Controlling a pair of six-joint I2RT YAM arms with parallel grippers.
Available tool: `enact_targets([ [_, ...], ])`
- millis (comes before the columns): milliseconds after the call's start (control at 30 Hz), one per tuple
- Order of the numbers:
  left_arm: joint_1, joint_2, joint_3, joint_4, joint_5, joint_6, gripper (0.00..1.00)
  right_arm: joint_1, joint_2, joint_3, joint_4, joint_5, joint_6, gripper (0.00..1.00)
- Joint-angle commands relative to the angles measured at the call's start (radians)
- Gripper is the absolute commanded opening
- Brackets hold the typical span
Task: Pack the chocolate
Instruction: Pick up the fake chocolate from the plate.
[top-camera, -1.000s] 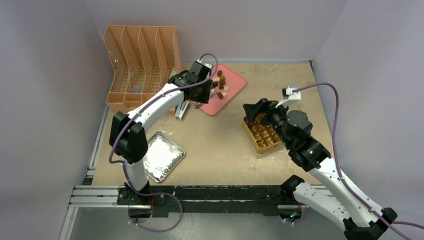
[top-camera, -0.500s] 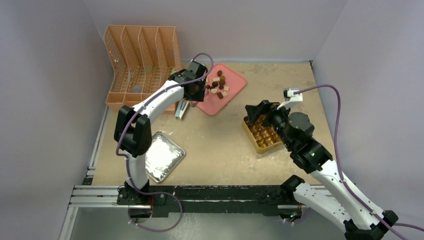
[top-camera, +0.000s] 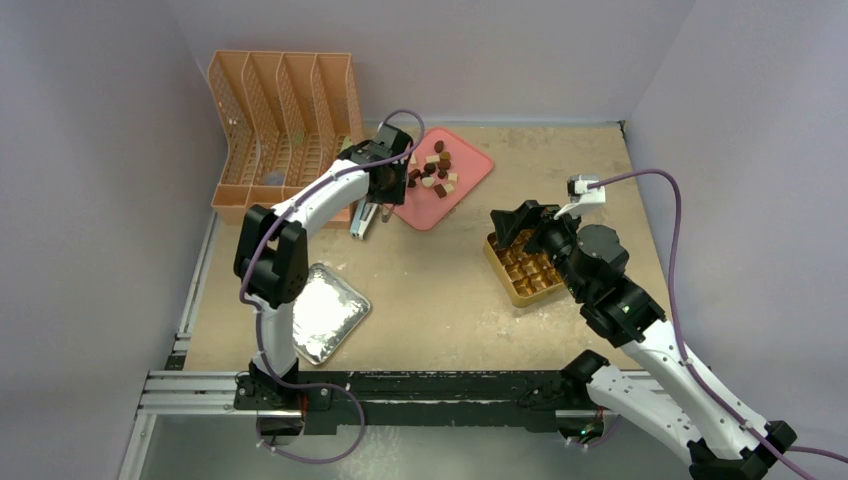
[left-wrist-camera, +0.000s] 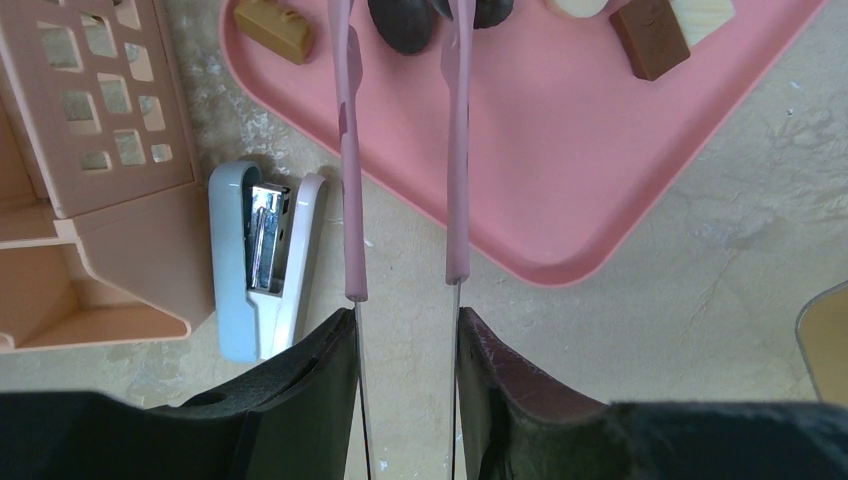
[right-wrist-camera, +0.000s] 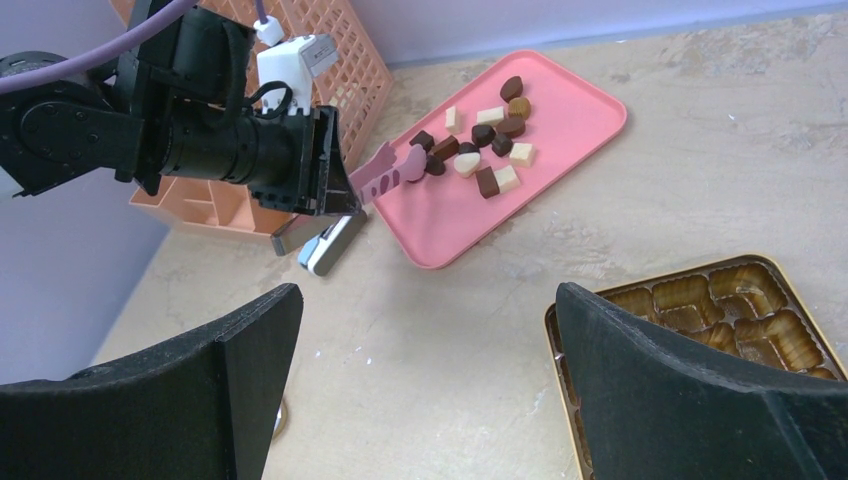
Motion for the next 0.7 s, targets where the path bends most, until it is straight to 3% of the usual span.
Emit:
enact_targets([
  [0,0.015,0.006,0.059,0.036,-0.018,-0.019,0.38,-0.003,-0.017,0.001,0.036,0.019,-0.019,0.99],
  [333,0.022,-0.011,0.067,-0.007,-0.05,-0.051,0.36,-0.003,-0.018,0.001,0.035,0.02,-0.021,0.99],
  [667,0.022,0.026,0.079,0.023,0.029,-0.042,0.36,-0.003,-0.014,0.003,0.044,0.021,-0.024,0.99],
])
